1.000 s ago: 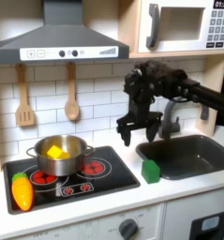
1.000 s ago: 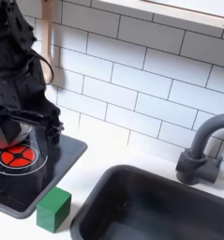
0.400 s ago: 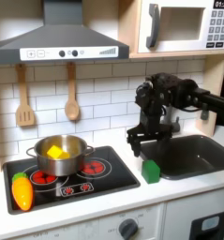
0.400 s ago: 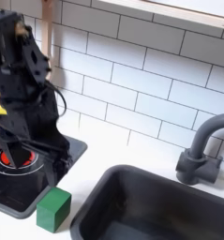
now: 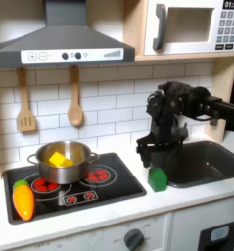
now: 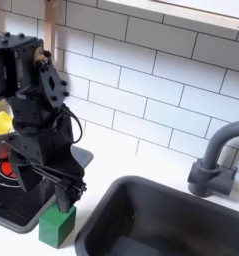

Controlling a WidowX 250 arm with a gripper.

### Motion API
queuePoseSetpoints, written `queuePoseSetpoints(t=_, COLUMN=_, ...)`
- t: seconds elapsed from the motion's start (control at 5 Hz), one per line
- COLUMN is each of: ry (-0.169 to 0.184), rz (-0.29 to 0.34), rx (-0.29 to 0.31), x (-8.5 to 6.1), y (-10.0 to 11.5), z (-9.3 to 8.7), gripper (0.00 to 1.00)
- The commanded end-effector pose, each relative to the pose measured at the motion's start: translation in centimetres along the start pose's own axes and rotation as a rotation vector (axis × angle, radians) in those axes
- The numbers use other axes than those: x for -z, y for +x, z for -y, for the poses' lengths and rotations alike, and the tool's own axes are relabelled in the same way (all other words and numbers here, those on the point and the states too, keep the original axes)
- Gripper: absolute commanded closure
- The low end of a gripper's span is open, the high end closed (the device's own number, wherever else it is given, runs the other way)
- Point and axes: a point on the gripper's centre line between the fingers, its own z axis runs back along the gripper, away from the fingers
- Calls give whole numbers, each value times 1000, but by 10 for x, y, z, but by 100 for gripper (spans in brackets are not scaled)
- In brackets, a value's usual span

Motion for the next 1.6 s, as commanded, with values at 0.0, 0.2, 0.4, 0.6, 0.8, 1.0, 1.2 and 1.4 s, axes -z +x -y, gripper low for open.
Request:
queuePoseSetpoints(t=0.0, ry=16, rz=-31, rx=14, x=16, y=-1, z=3, gripper=0)
queuePoseSetpoints(t=0.2, ry=20, rz=-32, rx=12, x=17, y=1, z=3, gripper=0)
queuePoseSetpoints(t=0.4, ry=21, rz=-49, rx=11, x=24, y=1, z=3, gripper=0)
queuePoseSetpoints(t=0.6, ry=20, rz=-61, rx=18, x=30, y=2, z=7, gripper=0)
queuePoseSetpoints(t=0.8, ry=16, rz=-83, rx=19, x=37, y=1, z=9, gripper=0)
queuePoseSetpoints(t=1.0, ry=20, rz=-94, rx=18, x=43, y=4, z=10, gripper=0)
queuePoseSetpoints(t=1.2, ry=21, rz=-116, rx=8, x=51, y=4, z=9, gripper=0)
queuePoseSetpoints(t=1.4, ry=28, rz=-140, rx=-3, x=59, y=0, z=5, gripper=0)
